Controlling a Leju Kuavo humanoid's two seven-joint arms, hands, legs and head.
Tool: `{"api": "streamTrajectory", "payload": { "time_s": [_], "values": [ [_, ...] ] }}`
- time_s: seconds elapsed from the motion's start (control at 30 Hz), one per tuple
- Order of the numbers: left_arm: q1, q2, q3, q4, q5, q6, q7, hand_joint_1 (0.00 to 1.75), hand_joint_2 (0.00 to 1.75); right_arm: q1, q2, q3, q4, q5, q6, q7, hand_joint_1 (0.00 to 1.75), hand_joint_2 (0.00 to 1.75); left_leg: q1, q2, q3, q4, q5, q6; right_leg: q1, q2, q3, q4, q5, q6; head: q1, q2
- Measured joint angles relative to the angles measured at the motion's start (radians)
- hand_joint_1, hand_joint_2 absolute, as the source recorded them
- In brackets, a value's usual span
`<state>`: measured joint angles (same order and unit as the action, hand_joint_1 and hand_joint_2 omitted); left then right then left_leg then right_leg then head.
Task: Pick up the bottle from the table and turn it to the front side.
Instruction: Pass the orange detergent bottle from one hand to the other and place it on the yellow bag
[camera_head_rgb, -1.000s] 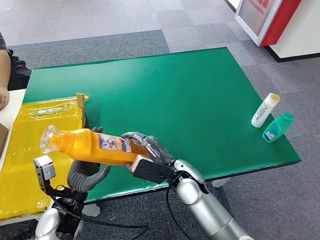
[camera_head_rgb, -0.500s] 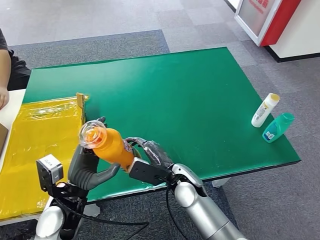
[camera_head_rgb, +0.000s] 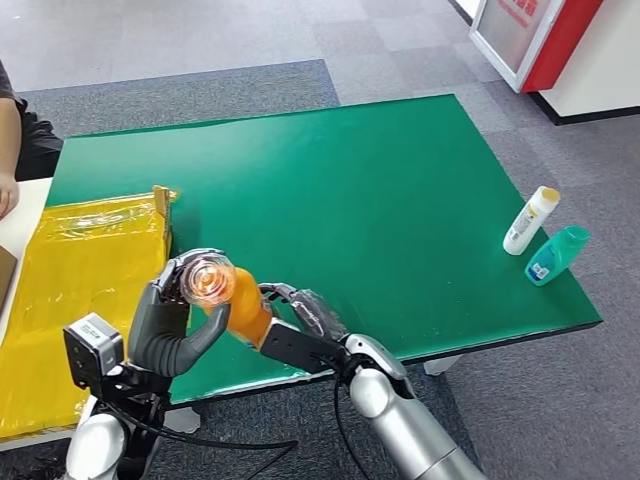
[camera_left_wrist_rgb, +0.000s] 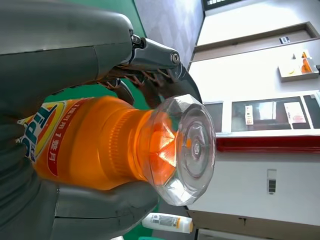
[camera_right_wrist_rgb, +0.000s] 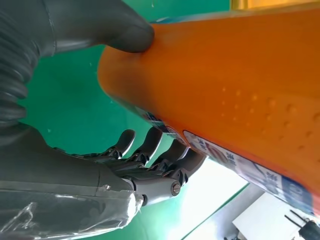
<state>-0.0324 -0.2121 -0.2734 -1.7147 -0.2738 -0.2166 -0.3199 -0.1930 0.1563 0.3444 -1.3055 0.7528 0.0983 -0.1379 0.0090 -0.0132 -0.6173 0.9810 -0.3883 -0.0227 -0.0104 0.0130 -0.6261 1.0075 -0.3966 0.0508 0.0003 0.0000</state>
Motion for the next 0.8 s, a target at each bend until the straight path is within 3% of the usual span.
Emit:
{"api": "streamTrajectory", "payload": {
  "time_s": [0.2, 0.27, 0.4, 0.8],
  "values": [
    [0.002, 0.0, 0.003, 0.0, 0.005, 0.003, 0.009, 1.75, 1.75, 0.008, 0.001, 0.0, 0.0, 0.002, 0.002, -0.002, 1.75, 1.75, 0.0, 0.0, 0.0, 0.0, 0.0, 0.0, 0.0, 0.0, 0.0, 0.0, 0.0, 0.0, 0.0, 0.0],
    [0.003, -0.001, 0.005, 0.0, 0.01, 0.005, 0.011, 1.75, 1.75, 0.009, 0.001, 0.0, 0.0, 0.003, 0.002, -0.002, 1.67, 1.75, 0.0, 0.0, 0.0, 0.0, 0.0, 0.0, 0.0, 0.0, 0.0, 0.0, 0.0, 0.0, 0.0, 0.0],
    [0.005, -0.004, 0.008, 0.0, 0.011, 0.022, 0.017, 1.75, 1.75, 0.013, 0.001, -0.001, -0.005, 0.005, 0.002, -0.002, 0.0, 1.75, 0.0, 0.0, 0.0, 0.0, 0.0, 0.0, 0.0, 0.0, 0.0, 0.0, 0.0, 0.0, 0.0, 0.0],
    [0.015, -0.009, 0.013, -0.037, -0.123, 0.116, -0.007, 1.75, 1.75, 0.024, 0.007, -0.022, -0.048, 0.01, 0.002, -0.003, 0.0, 1.75, 0.0, 0.0, 0.0, 0.0, 0.0, 0.0, 0.0, 0.0, 0.0, 0.0, 0.0, 0.0, 0.0, 0.0]
  ]
}}
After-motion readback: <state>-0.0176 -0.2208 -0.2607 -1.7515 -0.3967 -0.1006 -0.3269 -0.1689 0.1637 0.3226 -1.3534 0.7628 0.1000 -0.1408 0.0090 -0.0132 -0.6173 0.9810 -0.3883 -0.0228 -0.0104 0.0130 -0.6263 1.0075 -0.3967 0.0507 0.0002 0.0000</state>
